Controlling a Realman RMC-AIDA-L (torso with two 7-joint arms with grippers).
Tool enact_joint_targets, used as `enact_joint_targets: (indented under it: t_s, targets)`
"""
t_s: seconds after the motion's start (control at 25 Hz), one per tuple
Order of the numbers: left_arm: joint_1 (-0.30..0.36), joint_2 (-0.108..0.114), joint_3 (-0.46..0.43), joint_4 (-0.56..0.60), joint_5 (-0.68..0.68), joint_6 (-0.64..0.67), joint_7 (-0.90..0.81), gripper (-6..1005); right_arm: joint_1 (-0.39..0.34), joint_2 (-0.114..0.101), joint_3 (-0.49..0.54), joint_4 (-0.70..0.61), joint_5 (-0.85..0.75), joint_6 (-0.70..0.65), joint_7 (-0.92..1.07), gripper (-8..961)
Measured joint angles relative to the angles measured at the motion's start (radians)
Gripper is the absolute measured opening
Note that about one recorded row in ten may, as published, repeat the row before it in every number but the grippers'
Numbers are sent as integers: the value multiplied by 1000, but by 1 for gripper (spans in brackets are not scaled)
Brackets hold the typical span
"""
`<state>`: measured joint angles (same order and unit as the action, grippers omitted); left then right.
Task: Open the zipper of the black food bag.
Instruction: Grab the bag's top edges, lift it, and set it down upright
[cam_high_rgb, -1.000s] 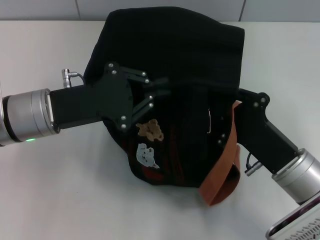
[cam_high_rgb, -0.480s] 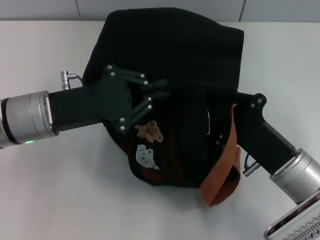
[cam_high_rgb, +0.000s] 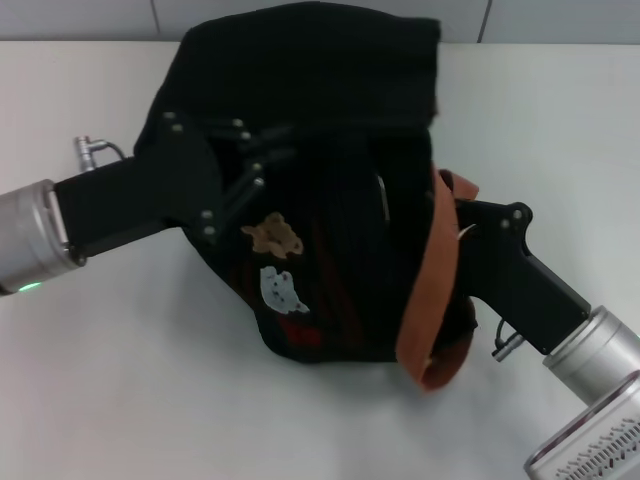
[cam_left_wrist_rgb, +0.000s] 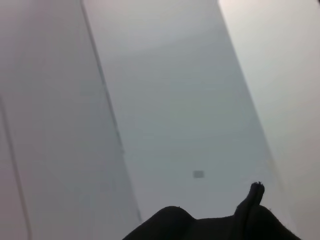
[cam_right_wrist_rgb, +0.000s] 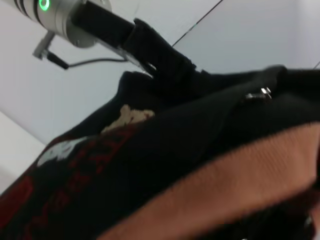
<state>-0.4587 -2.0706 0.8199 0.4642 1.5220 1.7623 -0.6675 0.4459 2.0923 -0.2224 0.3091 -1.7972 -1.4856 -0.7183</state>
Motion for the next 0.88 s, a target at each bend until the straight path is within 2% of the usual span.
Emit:
enact_joint_targets:
  t_s: [0.4, 0.88]
  targets:
    - [100, 12, -108, 3, -14, 2, 1, 86, -51, 0, 40, -31, 2, 2, 11, 0]
    - [166, 21, -126, -5, -13, -11, 6, 87, -64, 0, 89, -41, 4, 2, 33, 31]
